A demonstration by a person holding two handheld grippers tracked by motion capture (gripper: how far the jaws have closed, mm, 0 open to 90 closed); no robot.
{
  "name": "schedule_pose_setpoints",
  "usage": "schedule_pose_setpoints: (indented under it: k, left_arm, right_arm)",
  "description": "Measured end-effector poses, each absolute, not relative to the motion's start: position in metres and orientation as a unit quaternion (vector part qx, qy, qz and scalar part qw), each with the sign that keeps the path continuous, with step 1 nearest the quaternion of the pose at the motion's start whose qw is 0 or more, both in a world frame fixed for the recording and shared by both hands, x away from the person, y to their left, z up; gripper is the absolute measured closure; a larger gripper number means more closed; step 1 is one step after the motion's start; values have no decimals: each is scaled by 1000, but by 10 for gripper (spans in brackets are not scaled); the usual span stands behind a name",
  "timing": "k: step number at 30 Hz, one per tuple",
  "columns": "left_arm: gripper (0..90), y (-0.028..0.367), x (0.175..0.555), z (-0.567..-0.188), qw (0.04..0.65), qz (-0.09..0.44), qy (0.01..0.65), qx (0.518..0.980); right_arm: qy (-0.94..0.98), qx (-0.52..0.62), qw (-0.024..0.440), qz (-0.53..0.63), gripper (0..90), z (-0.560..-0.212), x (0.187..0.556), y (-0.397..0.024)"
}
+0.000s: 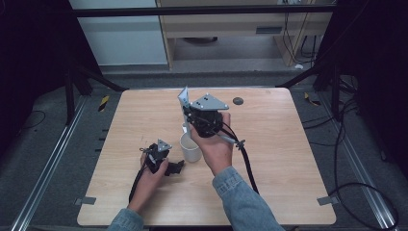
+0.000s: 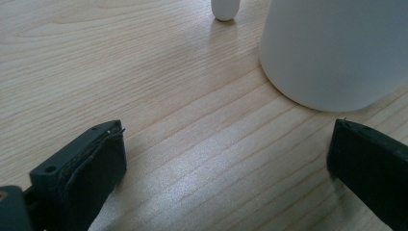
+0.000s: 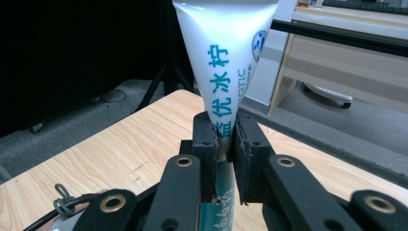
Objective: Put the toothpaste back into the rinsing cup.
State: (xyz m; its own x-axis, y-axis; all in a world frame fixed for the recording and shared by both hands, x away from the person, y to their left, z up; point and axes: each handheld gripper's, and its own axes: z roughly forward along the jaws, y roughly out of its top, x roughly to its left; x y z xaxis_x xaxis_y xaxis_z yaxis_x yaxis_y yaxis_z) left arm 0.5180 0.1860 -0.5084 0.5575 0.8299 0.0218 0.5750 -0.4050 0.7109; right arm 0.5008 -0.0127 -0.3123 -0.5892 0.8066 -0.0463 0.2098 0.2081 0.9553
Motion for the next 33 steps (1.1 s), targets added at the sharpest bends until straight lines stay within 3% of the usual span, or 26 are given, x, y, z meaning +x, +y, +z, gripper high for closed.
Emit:
schedule_pose_setpoints:
  k: [11, 33]
  left_arm:
    - [0, 186, 518, -508, 334, 191, 429, 817]
    - [0, 186, 518, -509, 335, 190, 430, 816]
  right_arm:
    - [721, 380, 258, 520, 804, -343, 509, -13]
    - [724, 397, 247, 507, 803, -377, 514, -13]
